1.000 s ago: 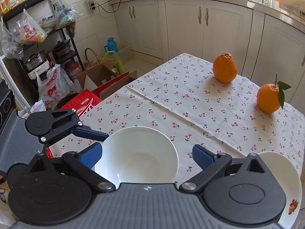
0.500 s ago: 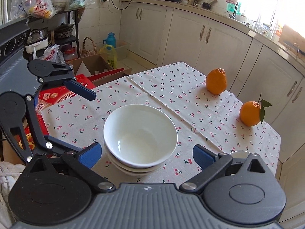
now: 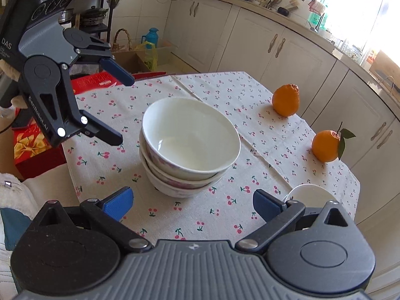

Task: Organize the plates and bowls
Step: 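Grasp the bowl stack rim with the left gripper while the right gripper grasps the opposite rim, then lift the bowl stack with both grippers and carry it over the plate stack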

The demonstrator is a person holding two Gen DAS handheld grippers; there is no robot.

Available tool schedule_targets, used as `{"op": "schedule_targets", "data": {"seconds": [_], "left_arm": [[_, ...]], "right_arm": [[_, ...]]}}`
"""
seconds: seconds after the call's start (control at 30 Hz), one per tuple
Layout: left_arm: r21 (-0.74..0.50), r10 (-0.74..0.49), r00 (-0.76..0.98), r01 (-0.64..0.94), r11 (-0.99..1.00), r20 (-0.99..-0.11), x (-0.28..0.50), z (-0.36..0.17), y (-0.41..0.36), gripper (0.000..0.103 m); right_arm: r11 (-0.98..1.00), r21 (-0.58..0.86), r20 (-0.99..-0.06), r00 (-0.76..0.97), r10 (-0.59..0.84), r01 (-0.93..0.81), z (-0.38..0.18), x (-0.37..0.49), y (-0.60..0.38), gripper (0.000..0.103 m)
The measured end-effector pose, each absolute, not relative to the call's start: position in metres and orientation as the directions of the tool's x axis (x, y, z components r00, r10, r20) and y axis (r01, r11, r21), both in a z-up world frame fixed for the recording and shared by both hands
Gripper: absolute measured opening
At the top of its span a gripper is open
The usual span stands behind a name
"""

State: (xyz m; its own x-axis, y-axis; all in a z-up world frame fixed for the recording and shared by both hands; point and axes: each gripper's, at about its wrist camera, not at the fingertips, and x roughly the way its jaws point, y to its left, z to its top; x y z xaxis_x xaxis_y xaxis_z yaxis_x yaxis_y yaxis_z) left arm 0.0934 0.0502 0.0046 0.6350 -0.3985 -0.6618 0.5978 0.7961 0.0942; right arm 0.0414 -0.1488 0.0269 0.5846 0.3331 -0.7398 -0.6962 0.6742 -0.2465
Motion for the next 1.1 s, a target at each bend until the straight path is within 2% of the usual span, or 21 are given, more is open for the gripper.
{"op": "schedule_targets", "data": {"seconds": [0.13, 0.23, 0.43, 0.77, 1.1], "left_arm": [[0.096, -0.39, 0.579, 0.635, 0.766, -0.716, 0.109, -0.008, 0.046, 0.102], [0.147, -0.375, 0.558, 0.679, 0.719, -0.74, 0.113, -0.017, 0.039, 0.102], [0.126, -0.455, 0.467, 0.79, 0.6, -0.758, 0.124, -0.025, 0.029, 0.102], [0.053, -0.546, 0.332, 0.885, 0.463, -0.77, 0.146, -0.029, 0.026, 0.087], [0.05, -0.558, 0.253, 0.934, 0.353, -0.791, 0.154, -0.027, 0.021, 0.081]], "right_arm": [[0.668, -0.221, -0.758, 0.556, 0.341, -0.711, 0.016, 0.051, -0.15, 0.103], [0.654, -0.196, -0.766, 0.531, 0.363, -0.73, 0.01, 0.059, -0.151, 0.103], [0.621, -0.142, -0.781, 0.473, 0.408, -0.771, -0.002, 0.076, -0.149, 0.103], [0.547, -0.085, -0.794, 0.388, 0.468, -0.833, -0.006, 0.1, -0.139, 0.1], [0.444, -0.105, -0.836, 0.321, 0.446, -0.89, 0.001, 0.108, -0.129, 0.091]]}}
